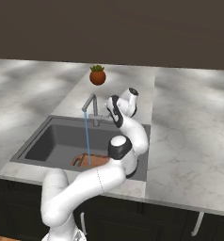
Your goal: Turn on the sink faucet with hot water and rinse the cutting board for ten seconds, then turn off the faucet. Push the cutting board to reach the water if necessary.
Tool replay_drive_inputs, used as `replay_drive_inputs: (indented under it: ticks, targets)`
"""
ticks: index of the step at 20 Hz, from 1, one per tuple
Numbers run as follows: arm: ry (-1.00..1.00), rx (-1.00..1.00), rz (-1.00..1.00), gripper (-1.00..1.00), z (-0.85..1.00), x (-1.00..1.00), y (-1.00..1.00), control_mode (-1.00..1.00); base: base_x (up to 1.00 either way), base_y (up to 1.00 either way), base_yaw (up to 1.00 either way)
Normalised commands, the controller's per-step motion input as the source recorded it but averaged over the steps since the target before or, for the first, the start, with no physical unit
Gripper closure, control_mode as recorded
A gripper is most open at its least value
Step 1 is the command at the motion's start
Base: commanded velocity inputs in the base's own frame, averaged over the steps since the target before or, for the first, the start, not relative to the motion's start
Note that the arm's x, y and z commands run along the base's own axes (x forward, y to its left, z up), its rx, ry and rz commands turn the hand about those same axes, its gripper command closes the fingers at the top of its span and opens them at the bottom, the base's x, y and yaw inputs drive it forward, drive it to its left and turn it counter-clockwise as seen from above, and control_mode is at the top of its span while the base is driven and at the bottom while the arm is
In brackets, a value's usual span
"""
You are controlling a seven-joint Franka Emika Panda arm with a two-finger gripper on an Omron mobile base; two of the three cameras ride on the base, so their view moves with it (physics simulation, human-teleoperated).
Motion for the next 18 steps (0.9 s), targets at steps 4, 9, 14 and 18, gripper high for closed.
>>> replay_drive_inputs:
  ticks: [4, 9, 14, 18]
  targets:
    - [0.01, 0.0, 0.0, -1.0, -0.04, -0.01, 0.19, -1.0, 0.0, 0.0, 0.0]
    - [0.0, 0.0, 0.0, -1.0, 0.0, 0.0, 0.0, -1.0, 0.0, 0.0, 0.0]
    - [0.0, 0.0, 0.0, -1.0, 0.0, 0.0, 0.0, -1.0, 0.0, 0.0, 0.0]
    - [0.0, 0.0, 0.0, -1.0, 0.0, 0.0, 0.0, -1.0, 0.0, 0.0, 0.0]
